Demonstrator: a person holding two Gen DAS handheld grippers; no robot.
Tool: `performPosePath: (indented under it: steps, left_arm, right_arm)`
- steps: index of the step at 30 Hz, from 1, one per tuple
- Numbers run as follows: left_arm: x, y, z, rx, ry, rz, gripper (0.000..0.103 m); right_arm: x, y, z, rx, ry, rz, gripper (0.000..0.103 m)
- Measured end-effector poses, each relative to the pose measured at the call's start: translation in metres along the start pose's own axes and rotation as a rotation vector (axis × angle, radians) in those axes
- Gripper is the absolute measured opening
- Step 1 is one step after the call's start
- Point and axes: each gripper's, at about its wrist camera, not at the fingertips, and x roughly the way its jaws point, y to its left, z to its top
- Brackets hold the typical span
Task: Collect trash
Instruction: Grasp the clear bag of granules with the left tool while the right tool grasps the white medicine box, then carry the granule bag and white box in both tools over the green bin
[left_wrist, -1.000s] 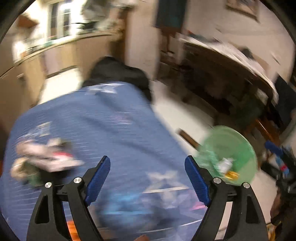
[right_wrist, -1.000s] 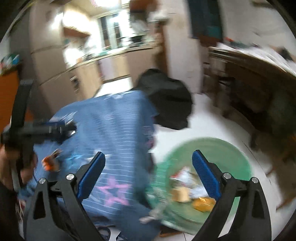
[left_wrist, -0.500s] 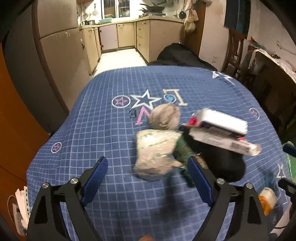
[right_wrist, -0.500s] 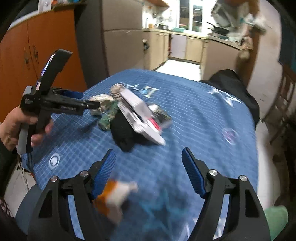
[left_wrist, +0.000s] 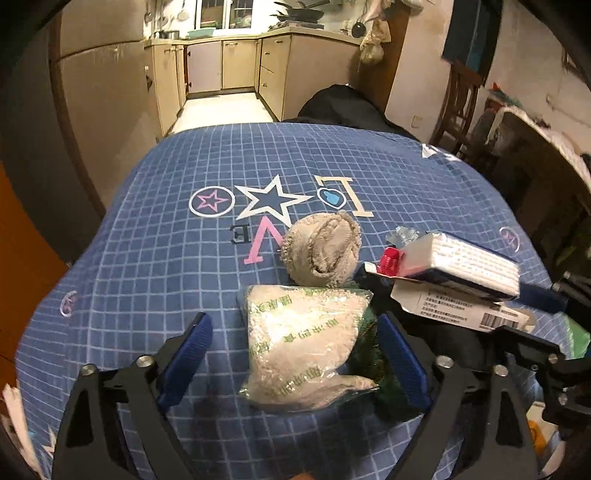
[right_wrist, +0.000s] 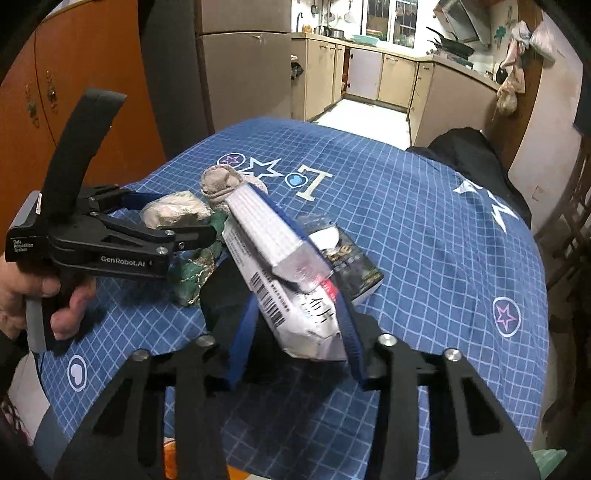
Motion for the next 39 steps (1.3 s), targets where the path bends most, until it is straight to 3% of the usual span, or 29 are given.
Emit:
performPosePath:
  steps: [2,3,5,13,22,30,39]
  left_arm:
    - [0.000,-0.001,-0.001,-0.016,0.002,-0.034,0.063]
    - [-0.003,-0.001,-0.005,-0.021,0.000,-0.042,0.059]
    - [-0.008,-0.003,-0.009,-0.023,-0.008,-0.031,0.049]
    - [-0.039,0.017,-0.043,-0.090,-0.011,-0.025,0.044]
    - [-0.083,0.028,-0.067,-0.128,-0.042,-0.047,0.044]
    - [-0.101,0.019,-0.069,-0.131,-0.072,-0.059,0.044]
    - [-0.135,-0.025,-0.074,-0.075,-0.138,-0.089,0.044]
  right_arm:
    - [-0.001,0.003,-0.003,0.003,0.003,0.007,0.027]
    - [-0.004,0.005,-0.003,0.003,0.004,0.008,0.019]
    - [-0.008,0.009,-0.006,-0.002,0.012,0.003,0.016]
    - [-0.045,0.006,-0.020,0.084,-0.011,0.108,0.014]
    - [-0.090,-0.027,-0.044,0.376,-0.125,0.357,0.013]
    - [-0.119,-0.053,-0.072,0.477,-0.189,0.297,0.013]
    - [-0.154,-0.043,-0.075,0.416,-0.290,0.166,0.013]
